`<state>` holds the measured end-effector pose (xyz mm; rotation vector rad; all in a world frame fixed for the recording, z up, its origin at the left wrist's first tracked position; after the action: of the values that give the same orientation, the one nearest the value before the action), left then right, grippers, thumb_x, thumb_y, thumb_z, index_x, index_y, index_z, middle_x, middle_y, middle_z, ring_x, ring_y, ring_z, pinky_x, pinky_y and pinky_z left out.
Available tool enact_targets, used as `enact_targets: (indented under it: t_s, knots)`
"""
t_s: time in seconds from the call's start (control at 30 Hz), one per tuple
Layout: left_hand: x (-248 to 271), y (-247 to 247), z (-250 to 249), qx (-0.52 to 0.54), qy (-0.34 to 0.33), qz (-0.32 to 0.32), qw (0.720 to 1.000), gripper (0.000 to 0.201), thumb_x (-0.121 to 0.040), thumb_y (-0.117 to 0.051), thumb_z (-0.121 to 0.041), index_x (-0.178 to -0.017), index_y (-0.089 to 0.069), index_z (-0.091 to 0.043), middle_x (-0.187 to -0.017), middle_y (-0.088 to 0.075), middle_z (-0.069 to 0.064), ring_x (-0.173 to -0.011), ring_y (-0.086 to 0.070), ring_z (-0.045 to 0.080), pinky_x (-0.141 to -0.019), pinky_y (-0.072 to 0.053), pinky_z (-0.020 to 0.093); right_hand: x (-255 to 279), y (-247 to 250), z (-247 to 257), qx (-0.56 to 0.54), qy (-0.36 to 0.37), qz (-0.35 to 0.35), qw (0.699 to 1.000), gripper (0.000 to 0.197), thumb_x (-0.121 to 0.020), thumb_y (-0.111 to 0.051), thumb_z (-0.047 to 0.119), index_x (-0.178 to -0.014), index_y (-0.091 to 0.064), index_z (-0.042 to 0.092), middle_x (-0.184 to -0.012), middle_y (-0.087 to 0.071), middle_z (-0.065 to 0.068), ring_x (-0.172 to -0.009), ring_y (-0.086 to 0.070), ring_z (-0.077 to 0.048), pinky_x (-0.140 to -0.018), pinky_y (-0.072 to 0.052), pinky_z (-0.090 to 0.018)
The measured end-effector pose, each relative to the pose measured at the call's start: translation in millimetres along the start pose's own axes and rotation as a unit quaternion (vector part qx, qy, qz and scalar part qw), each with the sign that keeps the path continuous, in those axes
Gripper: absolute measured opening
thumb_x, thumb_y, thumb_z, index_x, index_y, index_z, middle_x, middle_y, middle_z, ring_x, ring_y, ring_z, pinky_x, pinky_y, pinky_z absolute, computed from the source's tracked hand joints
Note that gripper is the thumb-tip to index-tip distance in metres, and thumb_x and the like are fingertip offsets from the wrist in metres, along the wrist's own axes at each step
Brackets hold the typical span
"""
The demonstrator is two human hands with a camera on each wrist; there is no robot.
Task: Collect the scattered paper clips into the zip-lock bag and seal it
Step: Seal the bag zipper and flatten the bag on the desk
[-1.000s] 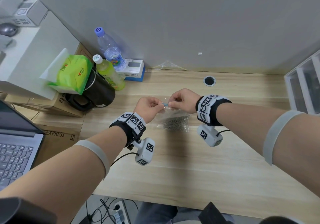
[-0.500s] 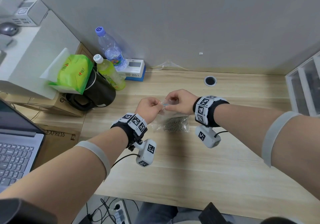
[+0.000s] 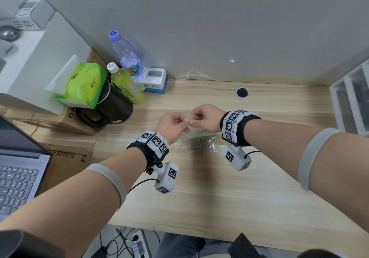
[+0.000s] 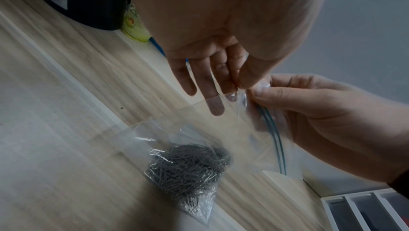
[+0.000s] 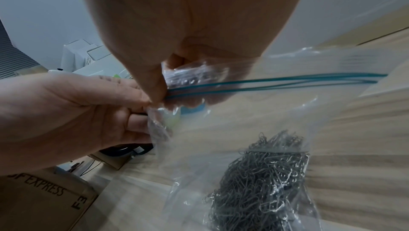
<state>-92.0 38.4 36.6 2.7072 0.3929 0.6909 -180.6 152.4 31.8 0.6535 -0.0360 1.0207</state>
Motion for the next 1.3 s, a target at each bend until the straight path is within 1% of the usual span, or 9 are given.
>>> enact_targets:
  t_s: [0.13, 0.27, 0.37, 0.47, 0.6, 0.7, 0.9, 1.07, 1.3]
  knots:
    - [0, 0, 0, -0.010, 0.002, -0.007, 1.000, 0.018, -0.090, -0.066, -0.008, -0.074, -0.060, -0.014, -0.070, -0.070, 0.010, -0.079, -0.072, 0.028, -0.070, -0.049, 0.024, -2, 0, 1, 0.015, -0.005, -0.001, 1.000, 0.017, -0.089, -0.066, 0.022, -0.088, -0.067, 0.005, -0.076, -0.058, 0.000, -0.071, -0.051, -0.014, -0.077, -0.049, -0.033]
    - [-2, 3, 1, -0.013, 0.002, -0.021, 1.000, 0.017, -0.091, -0.061, -0.004, -0.077, -0.058, -0.014, -0.075, -0.069, 0.013, -0.074, -0.070, 0.023, -0.076, -0.049, 0.030, -1, 5, -3, 0.036, -0.022, 0.002, 0.999, 0.008, -0.086, -0.067, 0.023, -0.080, -0.066, 0.017, -0.074, -0.060, 0.006, -0.072, -0.055, -0.013, -0.080, -0.051, -0.034]
    - [-1, 4, 2, -0.028, -0.001, -0.020, 0.999, 0.018, -0.091, -0.061, -0.004, -0.077, -0.057, -0.015, -0.072, -0.067, 0.008, -0.078, -0.071, 0.028, -0.078, -0.049, 0.031, 2, 9, -2, 0.053, -0.018, 0.008, 0.998, 0.016, -0.085, -0.066, 0.020, -0.071, -0.062, 0.025, -0.069, -0.058, 0.009, -0.069, -0.053, -0.012, -0.078, -0.050, -0.033]
    - [-3, 4, 4, -0.017, 0.002, -0.017, 1.000, 0.019, -0.089, -0.061, -0.002, -0.076, -0.056, -0.016, -0.074, -0.064, 0.009, -0.075, -0.071, 0.028, -0.080, -0.053, 0.038, 3, 8, 0, 0.066, -0.013, 0.006, 0.998, 0.017, -0.085, -0.065, 0.018, -0.070, -0.061, 0.024, -0.066, -0.054, 0.010, -0.067, -0.051, -0.012, -0.074, -0.048, -0.032]
    - [-1, 2, 2, -0.012, -0.014, 0.011, 1.000, 0.018, -0.088, -0.069, -0.004, -0.082, -0.061, -0.018, -0.079, -0.063, 0.012, -0.070, -0.068, 0.021, -0.069, -0.049, 0.024, 4, 5, 2, 0.059, -0.008, 0.023, 0.998, 0.012, -0.087, -0.066, 0.021, -0.075, -0.062, 0.024, -0.070, -0.055, 0.011, -0.069, -0.052, -0.010, -0.075, -0.047, -0.029]
    - [2, 2, -1, -0.026, -0.040, 0.027, 0.999, 0.016, -0.089, -0.068, 0.000, -0.078, -0.067, -0.012, -0.072, -0.064, 0.008, -0.061, -0.061, 0.006, -0.064, -0.048, 0.013, 7, 7, 1, 0.071, -0.012, 0.024, 0.997, 0.005, -0.085, -0.068, 0.024, -0.081, -0.066, 0.021, -0.075, -0.061, 0.007, -0.074, -0.057, -0.013, -0.077, -0.049, -0.029]
    - [-1, 2, 6, -0.046, -0.027, 0.015, 0.998, 0.010, -0.090, -0.067, -0.006, -0.081, -0.068, -0.009, -0.077, -0.064, 0.012, -0.070, -0.056, 0.022, -0.061, -0.044, 0.017, 10, 10, -2, 0.097, -0.006, 0.026, 0.995, 0.005, -0.086, -0.066, 0.021, -0.083, -0.069, 0.019, -0.081, -0.067, -0.001, -0.079, -0.060, -0.017, -0.076, -0.049, -0.030]
    - [-1, 2, 8, -0.038, -0.021, 0.015, 0.999, 0.017, -0.090, -0.067, -0.005, -0.075, -0.065, -0.013, -0.075, -0.059, 0.014, -0.068, -0.049, 0.023, -0.066, -0.040, 0.030, 9, 6, -1, 0.102, -0.003, 0.021, 0.995, 0.005, -0.086, -0.065, 0.021, -0.080, -0.066, 0.021, -0.079, -0.064, 0.002, -0.078, -0.060, -0.018, -0.076, -0.049, -0.030]
    - [-2, 5, 8, -0.036, -0.028, 0.010, 0.999, 0.014, -0.092, -0.065, -0.006, -0.079, -0.063, -0.011, -0.076, -0.058, 0.010, -0.068, -0.050, 0.023, -0.066, -0.040, 0.030, 12, 16, -12, 0.117, -0.027, 0.019, 0.993, 0.008, -0.086, -0.066, 0.025, -0.078, -0.062, 0.025, -0.080, -0.062, 0.006, -0.082, -0.061, -0.019, -0.082, -0.054, -0.036]
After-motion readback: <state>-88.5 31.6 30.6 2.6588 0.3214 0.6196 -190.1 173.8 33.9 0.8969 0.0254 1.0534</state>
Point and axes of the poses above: each hand's wrist, its own x-axis away from the middle knuckle, its own y-axis out of the back of the hand, z = x × y, the point moved 5 cm from there along -x, towards the middle knuckle
